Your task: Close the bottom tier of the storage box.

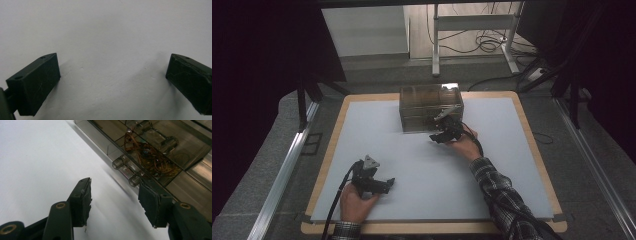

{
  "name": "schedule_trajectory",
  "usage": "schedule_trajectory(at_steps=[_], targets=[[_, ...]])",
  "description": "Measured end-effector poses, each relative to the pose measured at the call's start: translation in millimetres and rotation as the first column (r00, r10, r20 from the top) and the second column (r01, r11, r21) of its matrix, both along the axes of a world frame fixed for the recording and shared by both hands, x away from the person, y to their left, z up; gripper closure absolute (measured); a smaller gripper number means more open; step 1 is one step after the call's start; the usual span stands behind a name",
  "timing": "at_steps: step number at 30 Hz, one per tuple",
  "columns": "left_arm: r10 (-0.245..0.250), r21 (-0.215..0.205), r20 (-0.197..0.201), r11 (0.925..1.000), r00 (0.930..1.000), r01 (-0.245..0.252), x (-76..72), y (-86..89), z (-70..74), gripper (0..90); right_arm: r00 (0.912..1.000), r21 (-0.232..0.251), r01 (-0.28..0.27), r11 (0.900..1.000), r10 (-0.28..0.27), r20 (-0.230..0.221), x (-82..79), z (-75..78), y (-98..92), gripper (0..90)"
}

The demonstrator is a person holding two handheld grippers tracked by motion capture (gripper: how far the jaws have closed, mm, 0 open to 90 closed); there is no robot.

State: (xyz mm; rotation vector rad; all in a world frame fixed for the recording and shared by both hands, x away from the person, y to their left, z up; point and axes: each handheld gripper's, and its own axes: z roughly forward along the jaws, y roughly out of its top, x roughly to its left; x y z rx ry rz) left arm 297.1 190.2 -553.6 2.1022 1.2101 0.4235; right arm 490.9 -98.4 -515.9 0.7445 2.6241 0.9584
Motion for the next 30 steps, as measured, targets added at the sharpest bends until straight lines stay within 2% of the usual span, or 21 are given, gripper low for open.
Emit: schedule_trajectory(at_steps=[30], targets=[[-0.001, 0.002, 0.0, 1.0, 1.0, 0.001, 0.1, 0.1, 0.0, 0.0, 0.9996, -0.014, 0.001, 1.0, -0.001, 0.027, 7.2, -2.4, 6.0, 36.2]])
